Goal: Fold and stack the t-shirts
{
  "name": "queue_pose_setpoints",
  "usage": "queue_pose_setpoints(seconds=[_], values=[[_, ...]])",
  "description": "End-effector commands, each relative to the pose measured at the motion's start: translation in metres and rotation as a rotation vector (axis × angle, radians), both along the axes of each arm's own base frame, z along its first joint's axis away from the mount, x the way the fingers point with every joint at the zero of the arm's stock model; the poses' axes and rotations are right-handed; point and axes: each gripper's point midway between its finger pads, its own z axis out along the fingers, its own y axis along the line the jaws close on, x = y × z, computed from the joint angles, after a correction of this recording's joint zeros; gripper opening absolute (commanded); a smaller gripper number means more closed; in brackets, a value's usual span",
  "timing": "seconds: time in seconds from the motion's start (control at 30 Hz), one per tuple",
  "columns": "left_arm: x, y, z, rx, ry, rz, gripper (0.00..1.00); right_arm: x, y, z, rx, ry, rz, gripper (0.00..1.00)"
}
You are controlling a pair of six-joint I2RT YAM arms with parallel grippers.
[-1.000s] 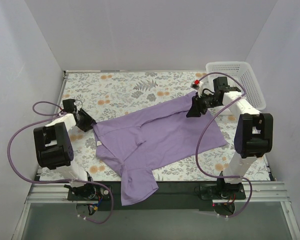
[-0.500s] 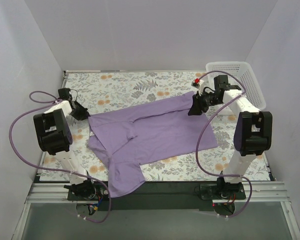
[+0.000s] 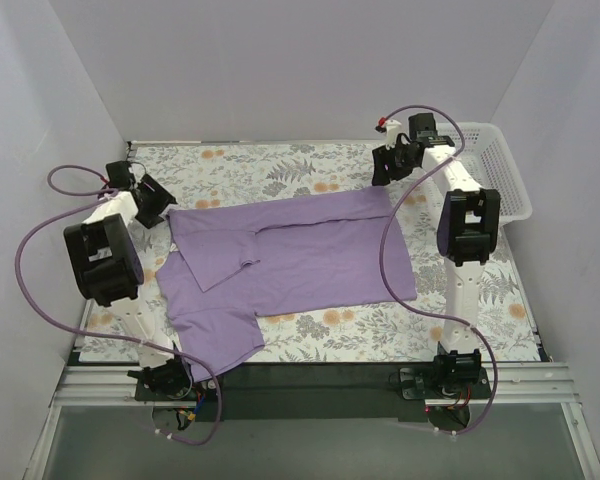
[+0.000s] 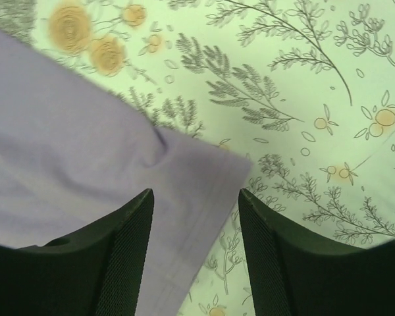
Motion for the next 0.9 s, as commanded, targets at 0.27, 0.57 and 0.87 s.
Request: queue_pose_setpoints(seconds=[0.27, 0.57, 0.87], values=[[-0.061, -0.04, 0.119, -0.063, -0.402, -0.061, 0.64, 0.015, -0.01, -0.035, -0.146, 0.035, -0.185, 0.63], [-0.101, -0.061, 0.107, -0.081, -0.403, -0.114, 0.63, 0.008, -0.025, -0.068, -0.229, 0.08, -0.211, 0.6], [-0.11, -0.064, 0.099, -0.07, -0.39, -0.126, 0.63, -0.003, -0.005, -0.068, -0.108, 0.123, -0.138, 0.35]])
